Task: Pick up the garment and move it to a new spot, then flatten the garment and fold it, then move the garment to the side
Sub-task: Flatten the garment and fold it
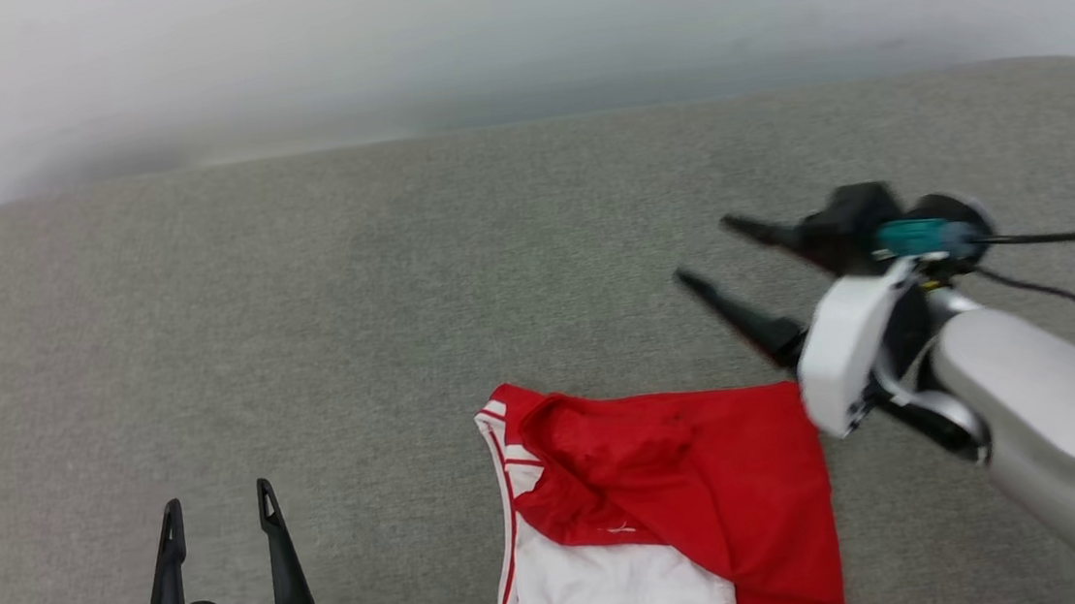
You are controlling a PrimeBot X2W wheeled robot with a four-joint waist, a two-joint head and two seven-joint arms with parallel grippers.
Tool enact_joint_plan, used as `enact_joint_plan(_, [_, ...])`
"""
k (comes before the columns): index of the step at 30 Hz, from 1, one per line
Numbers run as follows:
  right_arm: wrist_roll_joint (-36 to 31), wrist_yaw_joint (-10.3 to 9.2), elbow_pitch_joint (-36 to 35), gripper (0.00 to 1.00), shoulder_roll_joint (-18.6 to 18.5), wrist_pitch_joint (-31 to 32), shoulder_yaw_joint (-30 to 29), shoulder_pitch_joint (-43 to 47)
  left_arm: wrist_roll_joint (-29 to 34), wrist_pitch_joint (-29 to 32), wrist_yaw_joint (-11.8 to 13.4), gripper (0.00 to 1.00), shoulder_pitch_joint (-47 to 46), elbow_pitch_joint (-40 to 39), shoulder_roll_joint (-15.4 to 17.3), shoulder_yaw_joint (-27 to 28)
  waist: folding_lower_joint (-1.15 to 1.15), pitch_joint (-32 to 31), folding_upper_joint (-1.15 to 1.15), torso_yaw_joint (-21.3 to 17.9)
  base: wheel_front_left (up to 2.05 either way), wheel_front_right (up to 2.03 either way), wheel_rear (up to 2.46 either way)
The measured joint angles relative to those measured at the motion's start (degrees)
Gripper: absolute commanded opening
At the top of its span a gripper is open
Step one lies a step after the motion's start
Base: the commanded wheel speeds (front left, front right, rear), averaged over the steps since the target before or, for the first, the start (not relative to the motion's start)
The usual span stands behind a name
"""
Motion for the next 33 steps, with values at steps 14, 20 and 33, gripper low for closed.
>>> enact_joint_plan(14, [-25.80,0.00,-6.57,1.00,7.08,-14.08,-43.12,25.29,-0.22,0.00,-1.34,1.00,1.83,-1.70,-0.30,0.24,0.00,-2.64,0.00,-4.10,0.00,0.00,0.00])
enact_joint_plan(20, [-31.93,0.00,-16.91,1.00,14.24,-14.11,-52.32,38.10,-0.36,0.00,-2.26,1.00,2.08,-1.71,-0.34,0.02,0.00,-3.09,0.00,-4.01,0.00,0.00,0.00])
enact_joint_plan(33, [-34.33,-0.01,-23.01,1.00,21.25,-14.10,-56.46,50.96,-0.21,0.00,-3.28,1.00,3.41,-0.86,-0.48,-0.31,-0.01,-4.30,0.00,-2.66,0.00,0.00,0.00])
